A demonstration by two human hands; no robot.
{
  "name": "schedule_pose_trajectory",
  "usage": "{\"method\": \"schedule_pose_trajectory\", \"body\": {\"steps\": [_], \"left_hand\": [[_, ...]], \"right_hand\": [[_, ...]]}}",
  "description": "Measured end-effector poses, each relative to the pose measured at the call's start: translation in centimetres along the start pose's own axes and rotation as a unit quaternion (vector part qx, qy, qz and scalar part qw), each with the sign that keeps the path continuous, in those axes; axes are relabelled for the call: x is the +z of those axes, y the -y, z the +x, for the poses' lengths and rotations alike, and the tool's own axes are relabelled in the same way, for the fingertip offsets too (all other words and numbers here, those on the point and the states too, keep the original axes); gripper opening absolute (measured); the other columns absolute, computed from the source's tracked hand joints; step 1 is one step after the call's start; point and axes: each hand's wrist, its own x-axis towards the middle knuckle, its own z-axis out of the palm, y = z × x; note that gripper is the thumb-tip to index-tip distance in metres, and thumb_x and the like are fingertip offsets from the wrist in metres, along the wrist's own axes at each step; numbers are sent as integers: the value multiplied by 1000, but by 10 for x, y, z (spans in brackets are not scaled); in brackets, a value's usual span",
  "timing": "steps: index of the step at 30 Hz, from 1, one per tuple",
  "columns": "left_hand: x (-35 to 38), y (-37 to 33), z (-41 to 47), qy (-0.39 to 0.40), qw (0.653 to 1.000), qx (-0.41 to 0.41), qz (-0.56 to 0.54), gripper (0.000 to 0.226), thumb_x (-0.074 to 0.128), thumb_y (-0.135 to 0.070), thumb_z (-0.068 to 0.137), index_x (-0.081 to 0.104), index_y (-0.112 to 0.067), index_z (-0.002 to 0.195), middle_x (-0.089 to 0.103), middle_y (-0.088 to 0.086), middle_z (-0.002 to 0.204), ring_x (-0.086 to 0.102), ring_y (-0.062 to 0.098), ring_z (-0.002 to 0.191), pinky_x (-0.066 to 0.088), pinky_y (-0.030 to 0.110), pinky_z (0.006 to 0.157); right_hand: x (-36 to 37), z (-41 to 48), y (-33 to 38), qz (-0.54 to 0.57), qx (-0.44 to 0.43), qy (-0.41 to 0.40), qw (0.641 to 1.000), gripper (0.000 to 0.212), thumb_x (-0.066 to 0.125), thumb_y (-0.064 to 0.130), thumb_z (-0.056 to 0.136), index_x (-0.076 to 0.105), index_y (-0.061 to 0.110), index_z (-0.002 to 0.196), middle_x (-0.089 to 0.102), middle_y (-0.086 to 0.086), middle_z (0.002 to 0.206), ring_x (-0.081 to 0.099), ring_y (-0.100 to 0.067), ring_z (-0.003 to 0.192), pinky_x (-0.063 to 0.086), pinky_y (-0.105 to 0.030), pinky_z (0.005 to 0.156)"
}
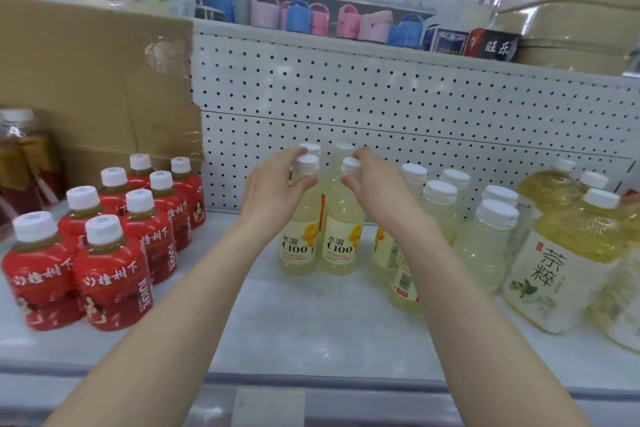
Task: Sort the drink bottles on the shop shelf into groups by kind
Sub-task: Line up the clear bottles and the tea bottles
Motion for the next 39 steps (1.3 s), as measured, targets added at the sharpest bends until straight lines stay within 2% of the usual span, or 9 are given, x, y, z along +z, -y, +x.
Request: {"method": "schedule_pose_trajectory", "body": {"steps": [9,13,15,18,22,27,33,37,39], "left_hand": [[11,-1,4,-26,1000,5,-1,49,70,-34,88,55,-29,134,66,-5,122,64,17,104,49,43,93],[13,7,-4,-25,999,-27,-31,74,75,-38,79,39,-24,142,48,-2,138,51,16,123,45,41,103],[17,17,-9,33,994,-98,-39,91,71,-44,82,21,-21,154,30,2,157,32,20,142,32,43,112],[24,33,-15,174,940,-210,-204,102,64,-53,84,-1,-27,158,15,0,165,24,24,149,27,49,117],[31,42,-15,238,893,-231,-302,107,63,-55,76,-7,-41,155,30,-6,160,41,22,138,35,47,110],[36,47,-3,263,884,-216,-321,104,64,-49,80,-6,-40,156,44,-8,144,51,19,124,40,44,105],[45,41,2,278,880,-203,-326,111,66,-55,66,0,-43,155,44,-5,150,51,21,129,39,48,110],[47,40,1,291,876,-204,-327,106,66,-58,69,4,-46,154,49,-6,147,54,21,127,39,50,110],[46,40,0,294,879,-202,-315,99,65,-54,81,2,-41,156,44,-5,152,51,21,131,38,47,110]], "right_hand": [[0,-2,0,-3,-7,-7,1000,42,56,27,103,46,8,138,62,-15,124,57,-34,113,41,-39,85],[0,-2,-2,-8,-4,-3,1000,43,54,28,102,46,9,140,59,-13,130,55,-32,119,39,-37,88],[-2,0,-1,-7,-4,-1,1000,44,55,29,101,47,9,139,58,-12,132,53,-31,121,39,-37,90],[-3,2,0,-14,-7,3,1000,42,54,27,102,49,11,141,57,-12,132,52,-31,122,40,-37,94],[0,-4,-3,-10,-14,-8,1000,43,51,27,104,47,13,145,56,-12,130,50,-30,122,37,-37,97],[4,-3,-5,-23,-6,-16,1000,43,48,27,106,44,15,147,54,-11,131,51,-31,121,36,-36,95],[12,7,-5,-67,18,-23,997,39,46,23,107,44,13,145,52,-15,129,53,-34,115,36,-36,84],[9,8,-5,-92,36,-17,995,36,47,21,107,46,10,141,52,-16,126,54,-35,114,33,-34,78],[1,3,0,-118,30,-5,993,45,49,17,106,37,9,148,50,-17,134,51,-35,121,37,-35,85]]}}
